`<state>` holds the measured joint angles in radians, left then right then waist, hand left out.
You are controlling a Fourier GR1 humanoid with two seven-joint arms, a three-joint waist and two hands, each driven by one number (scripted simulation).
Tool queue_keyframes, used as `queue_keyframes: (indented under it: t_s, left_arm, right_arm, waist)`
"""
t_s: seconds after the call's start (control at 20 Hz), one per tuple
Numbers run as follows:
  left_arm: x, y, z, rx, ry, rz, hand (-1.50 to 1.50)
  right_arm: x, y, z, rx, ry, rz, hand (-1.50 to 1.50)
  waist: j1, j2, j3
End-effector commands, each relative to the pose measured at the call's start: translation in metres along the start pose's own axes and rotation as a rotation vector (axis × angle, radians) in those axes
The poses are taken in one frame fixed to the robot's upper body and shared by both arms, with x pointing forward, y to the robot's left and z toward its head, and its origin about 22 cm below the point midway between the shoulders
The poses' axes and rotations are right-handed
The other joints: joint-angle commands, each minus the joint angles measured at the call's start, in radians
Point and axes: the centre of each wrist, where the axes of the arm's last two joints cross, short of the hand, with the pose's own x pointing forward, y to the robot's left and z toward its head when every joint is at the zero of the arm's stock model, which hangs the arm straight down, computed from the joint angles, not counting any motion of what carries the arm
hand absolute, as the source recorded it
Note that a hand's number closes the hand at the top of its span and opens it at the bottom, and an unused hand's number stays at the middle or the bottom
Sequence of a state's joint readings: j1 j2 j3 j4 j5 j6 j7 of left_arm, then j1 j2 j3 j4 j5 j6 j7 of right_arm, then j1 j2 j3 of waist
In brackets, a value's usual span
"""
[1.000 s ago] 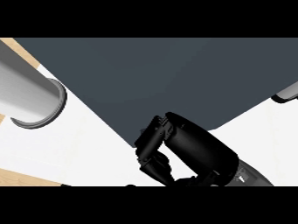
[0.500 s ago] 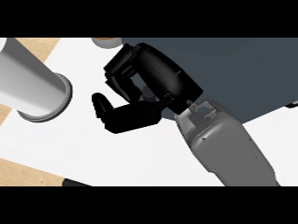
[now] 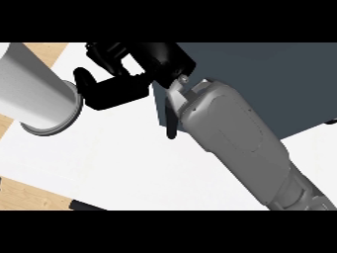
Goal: Pick up the wine, place it into the cabinet and close the cabinet
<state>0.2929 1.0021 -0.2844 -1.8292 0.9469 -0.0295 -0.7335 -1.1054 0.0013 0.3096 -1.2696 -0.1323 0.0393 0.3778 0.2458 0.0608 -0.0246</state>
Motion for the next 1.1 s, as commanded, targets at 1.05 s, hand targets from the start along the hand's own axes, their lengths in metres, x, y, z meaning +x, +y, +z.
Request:
queue_keyframes:
  t_s: [1.05]
  left_arm:
    - [-0.006, 0.003, 0.009, 0.06, 0.002, -0.013, 1.5]
  right_arm:
    - [-0.075, -0.071, -0.003, -0.206, 0.155, -0.142, 1.5]
  waist:
    - [-0.111, 0.027, 0.021]
